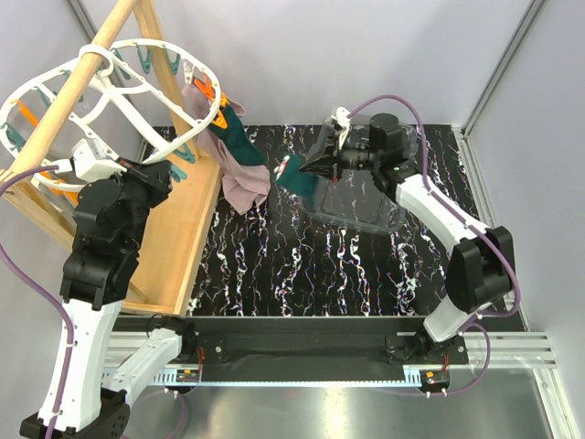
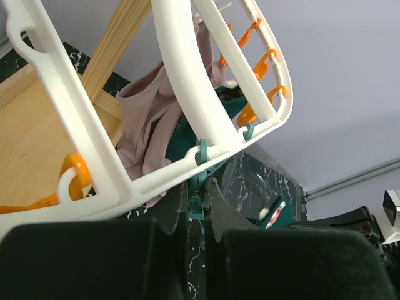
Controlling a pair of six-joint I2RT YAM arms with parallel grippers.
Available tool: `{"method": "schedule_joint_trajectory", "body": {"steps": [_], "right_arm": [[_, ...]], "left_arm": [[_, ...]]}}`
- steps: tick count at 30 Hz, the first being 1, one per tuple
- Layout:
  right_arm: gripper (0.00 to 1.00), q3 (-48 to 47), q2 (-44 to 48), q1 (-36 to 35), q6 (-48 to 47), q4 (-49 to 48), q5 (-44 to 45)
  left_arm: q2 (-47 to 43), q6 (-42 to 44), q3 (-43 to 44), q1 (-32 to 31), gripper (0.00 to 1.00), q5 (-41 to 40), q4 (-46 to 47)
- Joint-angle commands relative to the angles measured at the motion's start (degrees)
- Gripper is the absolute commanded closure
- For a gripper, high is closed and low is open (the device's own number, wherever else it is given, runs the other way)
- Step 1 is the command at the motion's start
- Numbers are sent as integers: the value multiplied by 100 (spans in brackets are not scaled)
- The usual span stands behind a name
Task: Clip the socks to the hanger
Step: Clamp the sock onto the hanger.
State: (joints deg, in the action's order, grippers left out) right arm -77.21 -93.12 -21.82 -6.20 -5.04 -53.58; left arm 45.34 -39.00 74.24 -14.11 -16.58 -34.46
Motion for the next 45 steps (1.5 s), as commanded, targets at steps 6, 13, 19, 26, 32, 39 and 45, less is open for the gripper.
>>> {"method": "schedule_joint_trajectory", "body": {"steps": [6,13,19,26,32,39,45], "right_arm": [[100,-646,-645,-1191,1572,-2007,-1429],[100,-1507,-1638,-1684,4125,-4293,-883],[100,-1876,-2052,-1808,4776,-4646,-777],[100,-2193,-2333,-2036,4944,-4673,-706],[100,-2351,-2430,-2159,5102,-4770,-680],[100,-2422,-2465,-2221,5251,-4893,-636],[100,-2606,-2588,-2247,5418,-4945,-645]], "left_arm": [[27,-283,100,-31,100,805,-360],[45,-406,30,-39,100,955,-316],[19,-459,-41,-39,100,1051,-255],[1,-468,-102,-39,100,1034,-246],[-43,-468,-120,-31,100,1007,-263],[-8,-476,-120,-39,100,1025,-281],[19,-494,-146,-39,100,1060,-263]]}}
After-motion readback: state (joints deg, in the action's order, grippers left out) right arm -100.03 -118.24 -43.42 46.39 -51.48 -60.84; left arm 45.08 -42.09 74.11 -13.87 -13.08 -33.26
